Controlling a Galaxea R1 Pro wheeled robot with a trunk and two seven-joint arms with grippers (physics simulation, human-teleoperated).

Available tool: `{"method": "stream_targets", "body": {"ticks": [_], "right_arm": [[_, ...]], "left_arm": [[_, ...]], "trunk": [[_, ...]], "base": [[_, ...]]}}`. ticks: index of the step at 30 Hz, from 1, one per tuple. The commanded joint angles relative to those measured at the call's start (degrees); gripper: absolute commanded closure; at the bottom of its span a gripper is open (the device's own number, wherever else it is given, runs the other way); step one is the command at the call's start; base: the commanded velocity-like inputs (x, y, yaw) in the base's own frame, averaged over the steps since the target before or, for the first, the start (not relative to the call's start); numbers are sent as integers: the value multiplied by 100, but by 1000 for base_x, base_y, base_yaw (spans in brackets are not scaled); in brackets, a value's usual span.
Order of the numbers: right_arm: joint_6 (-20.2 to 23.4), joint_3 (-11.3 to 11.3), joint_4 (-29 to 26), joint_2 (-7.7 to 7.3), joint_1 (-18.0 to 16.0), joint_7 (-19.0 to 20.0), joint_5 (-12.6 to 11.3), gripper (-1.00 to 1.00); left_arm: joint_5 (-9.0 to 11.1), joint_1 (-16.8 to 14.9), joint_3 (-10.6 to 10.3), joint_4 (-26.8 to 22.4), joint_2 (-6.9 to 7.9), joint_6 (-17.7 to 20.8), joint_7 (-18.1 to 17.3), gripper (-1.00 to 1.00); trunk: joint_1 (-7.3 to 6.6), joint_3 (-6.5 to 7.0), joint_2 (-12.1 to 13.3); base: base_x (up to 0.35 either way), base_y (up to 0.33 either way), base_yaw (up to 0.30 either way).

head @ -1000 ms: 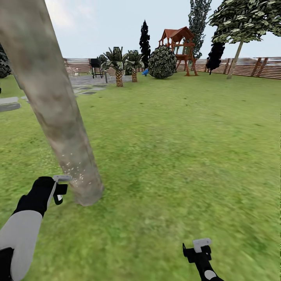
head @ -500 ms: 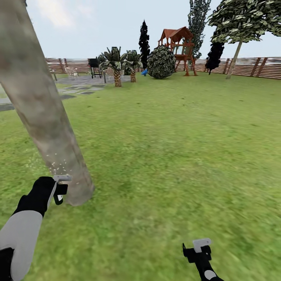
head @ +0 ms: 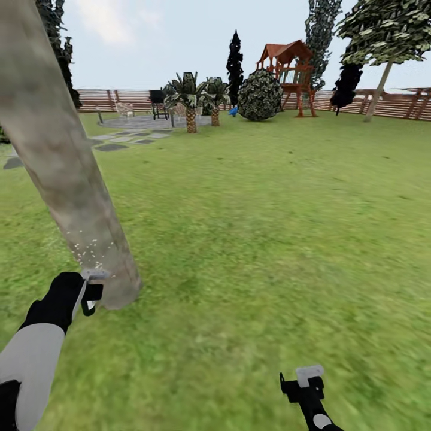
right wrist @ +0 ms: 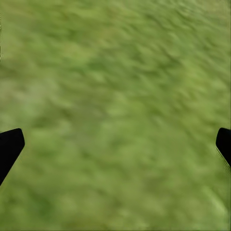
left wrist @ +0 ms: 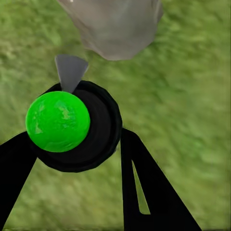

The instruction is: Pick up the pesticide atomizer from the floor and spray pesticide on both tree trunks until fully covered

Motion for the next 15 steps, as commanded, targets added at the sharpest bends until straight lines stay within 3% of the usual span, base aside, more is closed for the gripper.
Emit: {"method": "stream_targets", "body": {"ticks": [1, 6, 15], "right_arm": [[-15, 49, -1, -3, -1, -14, -57, -100], [-15, 49, -1, -6, -1, -12, -57, -100], [-16, 49, -1, -6, -1, -13, -57, -100]], "left_arm": [[-61, -5, 17, -2, 1, 20, -48, 100], [-48, 10, 9, 65, -17, 14, -44, 100], [-53, 13, 12, 267, -19, 7, -4, 100]], "trunk": [[0, -5, -2], [0, -5, -2], [0, -5, -2]], "base": [[102, -273, 276], [141, -266, 213], [222, -203, 14]]}}
